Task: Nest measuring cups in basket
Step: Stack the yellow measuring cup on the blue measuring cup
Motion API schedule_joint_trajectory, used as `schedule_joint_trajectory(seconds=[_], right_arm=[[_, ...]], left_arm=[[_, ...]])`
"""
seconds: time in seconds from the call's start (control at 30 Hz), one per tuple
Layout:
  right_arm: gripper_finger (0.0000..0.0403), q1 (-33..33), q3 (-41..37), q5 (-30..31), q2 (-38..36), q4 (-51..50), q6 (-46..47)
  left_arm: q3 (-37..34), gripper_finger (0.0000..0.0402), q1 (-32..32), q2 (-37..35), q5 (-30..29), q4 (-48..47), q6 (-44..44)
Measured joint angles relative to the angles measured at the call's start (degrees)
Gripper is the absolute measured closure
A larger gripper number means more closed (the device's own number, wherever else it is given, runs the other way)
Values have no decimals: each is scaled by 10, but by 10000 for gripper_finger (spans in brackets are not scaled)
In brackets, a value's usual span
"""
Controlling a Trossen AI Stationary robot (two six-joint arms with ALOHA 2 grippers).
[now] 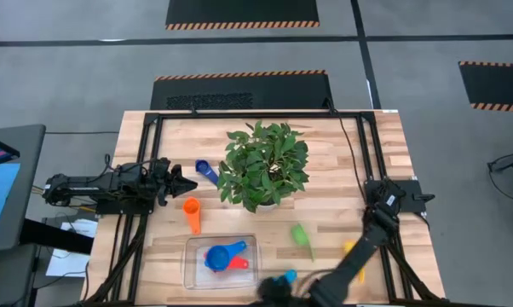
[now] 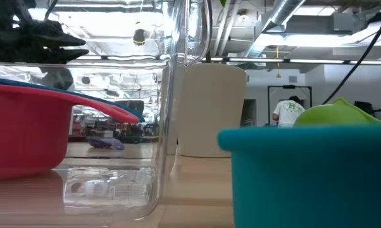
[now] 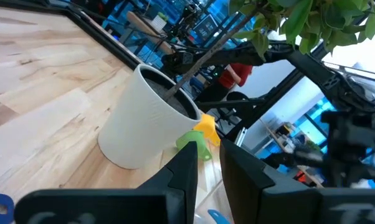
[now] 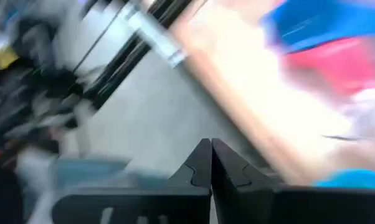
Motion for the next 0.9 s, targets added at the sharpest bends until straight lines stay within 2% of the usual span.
schedule_joint_trajectory(seconds=[0.13,0.27,0.3,0.37,0.47,0.57,0.63,0.77,0.9], right_arm=[[384,25,1,144,-21,-189,108],[394,33,1,204,-48,-416,232],[395,31,-2,207,-57,-432,250],[395,27,-35,208,-91,-409,165],[395,15,-73,205,-140,-418,118],[395,2,-143,205,-206,-423,25],[395,-10,-201,196,-258,-419,-5],[395,-27,-356,160,-389,-423,8],[393,-33,-526,137,-514,-422,142]], left_arm=[[0,343,0,0,0,0,0],[0,343,0,1,0,0,0],[0,343,0,3,0,0,0],[0,343,0,2,-1,0,-2],[0,343,0,9,-20,-2,-15],[-1,343,0,11,-41,0,-19],[-1,343,0,15,-57,0,-22],[0,343,0,16,-76,0,-43],[0,343,0,16,-92,2,-46]])
